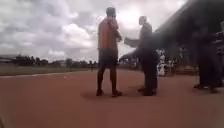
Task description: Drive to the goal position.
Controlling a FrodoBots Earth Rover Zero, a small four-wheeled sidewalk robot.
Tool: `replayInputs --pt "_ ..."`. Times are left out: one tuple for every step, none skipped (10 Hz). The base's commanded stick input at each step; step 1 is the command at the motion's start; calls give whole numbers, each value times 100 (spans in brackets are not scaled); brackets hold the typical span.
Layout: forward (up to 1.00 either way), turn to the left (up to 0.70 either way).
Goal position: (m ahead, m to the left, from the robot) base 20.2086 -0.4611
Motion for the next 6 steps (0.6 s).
replayInputs --pt "-70 0" --pt "-70 0" --pt "-70 0" --pt "-70 0" --pt "-70 0" --pt "-70 0"
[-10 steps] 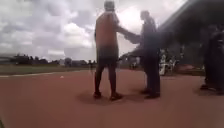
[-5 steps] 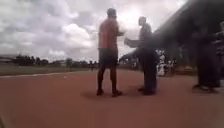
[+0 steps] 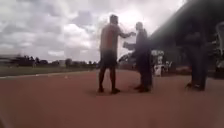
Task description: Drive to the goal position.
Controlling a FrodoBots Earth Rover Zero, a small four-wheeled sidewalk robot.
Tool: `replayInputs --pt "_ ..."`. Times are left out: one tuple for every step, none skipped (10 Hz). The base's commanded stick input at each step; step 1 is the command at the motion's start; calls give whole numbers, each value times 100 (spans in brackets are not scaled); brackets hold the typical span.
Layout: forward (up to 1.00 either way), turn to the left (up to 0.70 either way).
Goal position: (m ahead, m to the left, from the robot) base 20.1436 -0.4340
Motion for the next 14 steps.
replayInputs --pt "-70 0" --pt "-70 0" --pt "-70 0" --pt "-70 0" --pt "-11 0" --pt "-5 0" --pt "0 0" --pt "0 0" --pt "0 0" --pt "0 0" --pt "0 0" --pt "0 0" --pt "0 0" --pt "0 0"
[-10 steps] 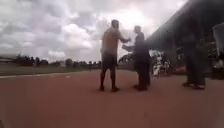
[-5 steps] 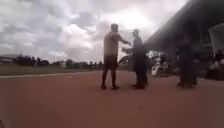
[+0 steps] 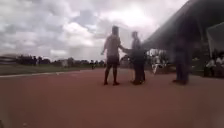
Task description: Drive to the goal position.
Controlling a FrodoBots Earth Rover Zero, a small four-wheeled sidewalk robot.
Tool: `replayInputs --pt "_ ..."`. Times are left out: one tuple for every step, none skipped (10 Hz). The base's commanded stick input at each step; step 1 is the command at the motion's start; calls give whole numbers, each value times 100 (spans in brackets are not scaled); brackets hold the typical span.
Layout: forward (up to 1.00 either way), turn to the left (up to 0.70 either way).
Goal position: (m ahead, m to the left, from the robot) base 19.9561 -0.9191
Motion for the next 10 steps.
replayInputs --pt "0 0" --pt "8 0" --pt "38 0" --pt "69 0" --pt "70 -6" --pt "70 -12" --pt "70 -35" --pt "70 -35" --pt "70 -35" --pt "70 -35"
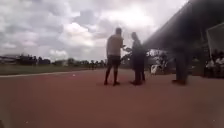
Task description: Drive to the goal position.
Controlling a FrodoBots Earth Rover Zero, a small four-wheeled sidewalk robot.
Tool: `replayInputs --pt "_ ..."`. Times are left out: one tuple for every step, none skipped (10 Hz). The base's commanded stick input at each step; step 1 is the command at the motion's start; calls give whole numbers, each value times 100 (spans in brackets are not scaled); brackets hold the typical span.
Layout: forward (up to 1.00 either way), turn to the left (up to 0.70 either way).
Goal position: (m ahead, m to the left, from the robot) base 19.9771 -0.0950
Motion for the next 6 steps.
replayInputs --pt "70 -35" --pt "70 -35" --pt "70 -35" --pt "70 -35" --pt "70 -35" --pt "70 -35"
